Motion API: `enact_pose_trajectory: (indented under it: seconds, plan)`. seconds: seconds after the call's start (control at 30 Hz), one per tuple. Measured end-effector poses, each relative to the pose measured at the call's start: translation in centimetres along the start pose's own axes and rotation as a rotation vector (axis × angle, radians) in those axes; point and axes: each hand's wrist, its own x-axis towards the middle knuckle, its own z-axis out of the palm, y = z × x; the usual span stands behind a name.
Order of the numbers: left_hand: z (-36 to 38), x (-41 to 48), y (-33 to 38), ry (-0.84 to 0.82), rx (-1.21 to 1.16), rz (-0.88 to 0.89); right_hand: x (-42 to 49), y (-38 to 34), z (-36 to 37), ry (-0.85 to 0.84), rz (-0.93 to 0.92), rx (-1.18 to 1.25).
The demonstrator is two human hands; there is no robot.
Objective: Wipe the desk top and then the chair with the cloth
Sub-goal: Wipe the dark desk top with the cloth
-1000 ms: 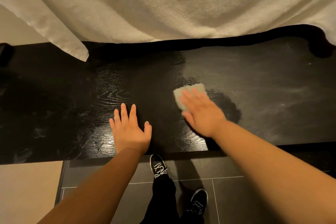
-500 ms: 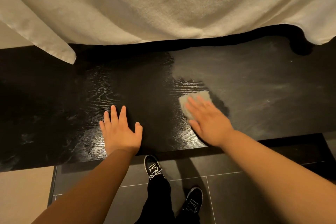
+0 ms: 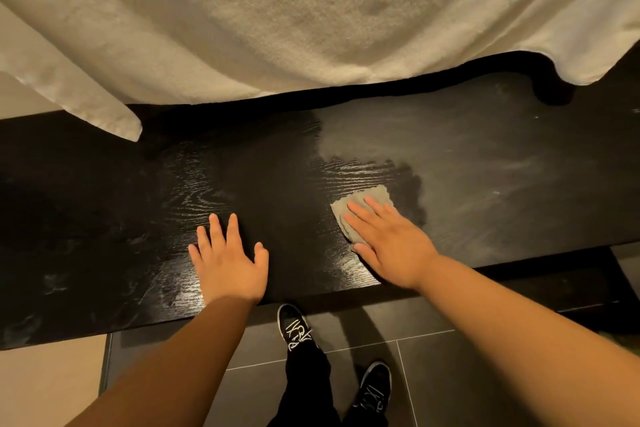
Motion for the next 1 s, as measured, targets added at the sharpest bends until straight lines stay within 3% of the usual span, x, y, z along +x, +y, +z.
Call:
enact_pose_trajectory:
  seconds: [0.13, 0.27, 0.33, 0.4, 0.5, 0.63, 0.77, 0.9, 1.0]
  plan:
    - [-0.4, 0.9, 0.7, -0.031, 0.002, 0.086, 3.4, 3.7, -2.1, 0.041, 0.264, 0.051]
    - [-0.6, 3.3, 3.3, -0.034, -0.091, 0.089, 6.2, 2.2, -2.5, 0.054, 0.544, 0.123]
    - [-0.7, 4.9, 5.1, -0.039, -0.124, 0.054, 6.4, -0.5, -1.7, 0.034, 0.461, 0.101]
    - [-0.7, 6.4, 6.4, -0.033, -0.137, 0.083, 5.5, -2.2, -1.0, 0.024, 0.24, 0.086]
    - [-0.8, 8.5, 7.4, -0.024, -0.097, 0.174, 5.4, 0.9, -1.3, 0.008, 0.032, 0.051]
    - [-0.5, 10.3, 7.2, -0.03, -0.048, 0.242, 7.2, 6.5, -3.0, 0.066, 0.368, 0.106]
    - [0.1, 10.3, 6.7, -0.003, -0.029, 0.254, 10.1, 4.6, -2.8, 0.12, 0.579, 0.128]
    - [0.2, 10.4, 7.0, 0.0, -0.024, 0.229, 10.6, -0.3, -1.4, 0.088, 0.293, 0.061]
    - [0.4, 10.6, 6.8, 0.014, 0.016, 0.246, 10.2, 0.8, -1.5, 0.084, 0.06, 0.048]
